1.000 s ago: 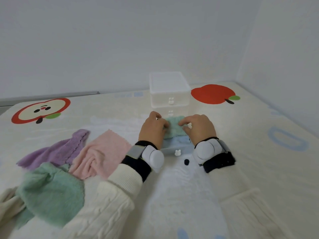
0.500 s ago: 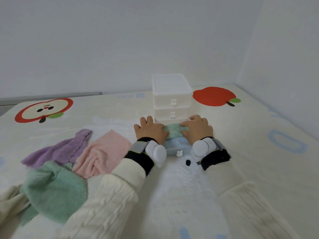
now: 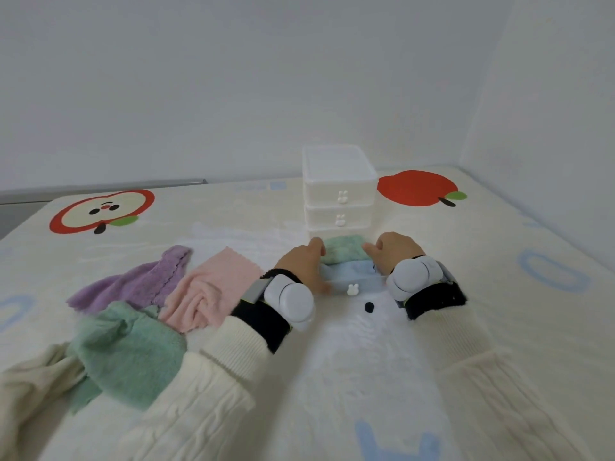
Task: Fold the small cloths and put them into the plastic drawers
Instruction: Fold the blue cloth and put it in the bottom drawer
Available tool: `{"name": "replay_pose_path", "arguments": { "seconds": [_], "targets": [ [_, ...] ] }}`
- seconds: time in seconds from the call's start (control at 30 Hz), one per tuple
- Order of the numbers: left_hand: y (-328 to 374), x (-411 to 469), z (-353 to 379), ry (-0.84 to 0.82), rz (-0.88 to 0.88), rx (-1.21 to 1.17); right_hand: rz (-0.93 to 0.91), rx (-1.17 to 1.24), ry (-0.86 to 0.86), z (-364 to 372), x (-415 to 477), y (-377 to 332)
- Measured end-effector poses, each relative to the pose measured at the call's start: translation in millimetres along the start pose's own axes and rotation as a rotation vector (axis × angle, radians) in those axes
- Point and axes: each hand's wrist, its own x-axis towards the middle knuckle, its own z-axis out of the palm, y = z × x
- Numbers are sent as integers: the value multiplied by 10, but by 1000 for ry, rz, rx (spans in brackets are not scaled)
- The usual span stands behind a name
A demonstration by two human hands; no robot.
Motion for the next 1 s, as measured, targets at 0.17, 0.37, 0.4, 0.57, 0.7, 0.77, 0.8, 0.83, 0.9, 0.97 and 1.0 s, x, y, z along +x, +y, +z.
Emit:
{"name": "replay_pose_path", "arguments": {
  "seconds": [0.17, 0.37, 0.4, 0.57, 0.7, 0.77, 0.8, 0.83, 0.9, 0.97, 1.0],
  "targets": [
    [-83, 78, -7, 237, -75, -159, 10, 206, 68, -87, -56, -58],
    [-129, 344, 70, 428, -154, -347, 54, 564, 124, 54, 160, -103],
    [-128, 368, 74, 438, -154, -375, 44, 564, 147, 72, 167, -120],
    [-141, 602, 131, 415, -133, -465, 64, 659, 270, 167, 324, -157],
    [-109, 667, 163, 428, -103, -486, 44, 643, 276, 206, 425, -133],
    [-70, 664, 172, 482, -70, -531, -5, 613, 286, 216, 429, -131],
    [-47, 666, 175, 504, -56, -566, -31, 615, 302, 222, 418, -132],
    [-23, 680, 181, 517, -43, -591, -57, 633, 324, 232, 407, -133],
    [21, 713, 197, 513, -25, -599, -102, 680, 350, 250, 350, -133],
    [29, 738, 205, 495, -21, -603, -151, 747, 328, 279, 300, -148],
    [24, 741, 202, 487, -24, -603, -170, 787, 301, 290, 282, -170]
  ]
}}
